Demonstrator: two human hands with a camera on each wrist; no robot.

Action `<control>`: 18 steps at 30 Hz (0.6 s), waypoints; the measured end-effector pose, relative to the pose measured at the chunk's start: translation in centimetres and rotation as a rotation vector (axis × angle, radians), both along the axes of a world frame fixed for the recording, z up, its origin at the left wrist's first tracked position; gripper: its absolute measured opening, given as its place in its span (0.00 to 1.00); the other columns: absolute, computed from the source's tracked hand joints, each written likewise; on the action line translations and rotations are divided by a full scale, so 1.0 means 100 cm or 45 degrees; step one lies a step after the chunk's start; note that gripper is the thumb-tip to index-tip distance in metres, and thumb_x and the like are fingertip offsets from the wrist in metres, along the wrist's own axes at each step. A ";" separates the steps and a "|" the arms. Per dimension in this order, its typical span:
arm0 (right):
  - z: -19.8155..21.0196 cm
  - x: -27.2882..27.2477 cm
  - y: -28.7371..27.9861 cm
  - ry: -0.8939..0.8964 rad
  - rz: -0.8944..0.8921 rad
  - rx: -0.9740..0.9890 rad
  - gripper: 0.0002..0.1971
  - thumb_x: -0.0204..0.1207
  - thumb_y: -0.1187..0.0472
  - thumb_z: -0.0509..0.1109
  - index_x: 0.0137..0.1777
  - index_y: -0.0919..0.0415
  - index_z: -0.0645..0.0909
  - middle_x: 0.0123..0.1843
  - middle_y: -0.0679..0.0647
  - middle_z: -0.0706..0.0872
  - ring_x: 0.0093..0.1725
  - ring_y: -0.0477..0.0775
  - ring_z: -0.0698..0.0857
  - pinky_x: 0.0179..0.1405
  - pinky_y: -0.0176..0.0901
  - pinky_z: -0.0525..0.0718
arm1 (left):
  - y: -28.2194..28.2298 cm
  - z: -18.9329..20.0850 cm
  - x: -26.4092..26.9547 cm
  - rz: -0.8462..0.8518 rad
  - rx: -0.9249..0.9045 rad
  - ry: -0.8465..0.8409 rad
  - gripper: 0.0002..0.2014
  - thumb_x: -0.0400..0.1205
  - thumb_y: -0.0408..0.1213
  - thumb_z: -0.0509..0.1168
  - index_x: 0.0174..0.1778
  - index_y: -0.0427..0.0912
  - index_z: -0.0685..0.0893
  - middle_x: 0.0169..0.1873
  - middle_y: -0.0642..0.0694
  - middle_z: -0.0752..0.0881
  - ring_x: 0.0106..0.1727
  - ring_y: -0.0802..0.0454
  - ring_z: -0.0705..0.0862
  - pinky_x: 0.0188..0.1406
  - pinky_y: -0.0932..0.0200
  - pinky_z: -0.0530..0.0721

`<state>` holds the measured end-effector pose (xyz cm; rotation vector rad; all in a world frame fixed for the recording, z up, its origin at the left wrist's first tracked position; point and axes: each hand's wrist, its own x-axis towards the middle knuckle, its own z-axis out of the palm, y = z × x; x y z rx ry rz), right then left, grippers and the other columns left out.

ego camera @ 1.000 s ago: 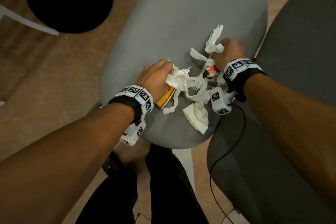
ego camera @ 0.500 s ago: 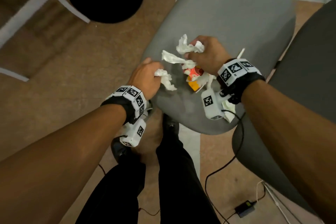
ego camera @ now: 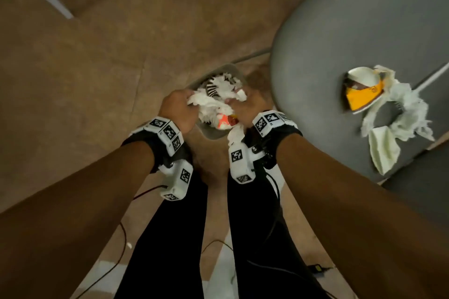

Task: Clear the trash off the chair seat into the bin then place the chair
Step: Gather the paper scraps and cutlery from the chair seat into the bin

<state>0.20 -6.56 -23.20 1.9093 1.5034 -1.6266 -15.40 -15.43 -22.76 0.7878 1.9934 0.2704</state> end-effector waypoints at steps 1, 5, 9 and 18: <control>-0.012 0.000 0.000 -0.028 -0.043 0.007 0.16 0.78 0.53 0.73 0.63 0.56 0.82 0.51 0.50 0.86 0.54 0.55 0.87 0.50 0.38 0.78 | -0.002 -0.010 0.000 0.039 -0.031 0.003 0.13 0.81 0.31 0.64 0.60 0.38 0.87 0.55 0.36 0.89 0.57 0.39 0.86 0.48 0.60 0.77; -0.039 -0.010 -0.003 -0.022 -0.171 -0.066 0.28 0.77 0.44 0.70 0.75 0.55 0.76 0.73 0.55 0.82 0.71 0.58 0.81 0.67 0.41 0.76 | -0.002 -0.040 0.004 0.133 -0.163 -0.072 0.21 0.79 0.42 0.62 0.68 0.42 0.83 0.60 0.39 0.88 0.59 0.38 0.87 0.55 0.60 0.81; -0.067 -0.011 -0.006 -0.004 -0.204 -0.169 0.45 0.57 0.31 0.65 0.79 0.41 0.67 0.80 0.49 0.74 0.75 0.60 0.77 0.75 0.60 0.75 | -0.001 -0.049 0.010 0.199 -0.221 -0.264 0.25 0.73 0.53 0.65 0.67 0.53 0.82 0.57 0.47 0.89 0.53 0.44 0.90 0.55 0.45 0.90; -0.008 -0.011 0.003 0.048 0.057 -0.145 0.32 0.82 0.43 0.64 0.84 0.52 0.64 0.82 0.53 0.72 0.80 0.56 0.71 0.81 0.47 0.67 | 0.030 -0.011 0.005 0.010 -0.262 -0.152 0.31 0.79 0.39 0.66 0.81 0.52 0.70 0.74 0.48 0.79 0.72 0.47 0.79 0.63 0.64 0.74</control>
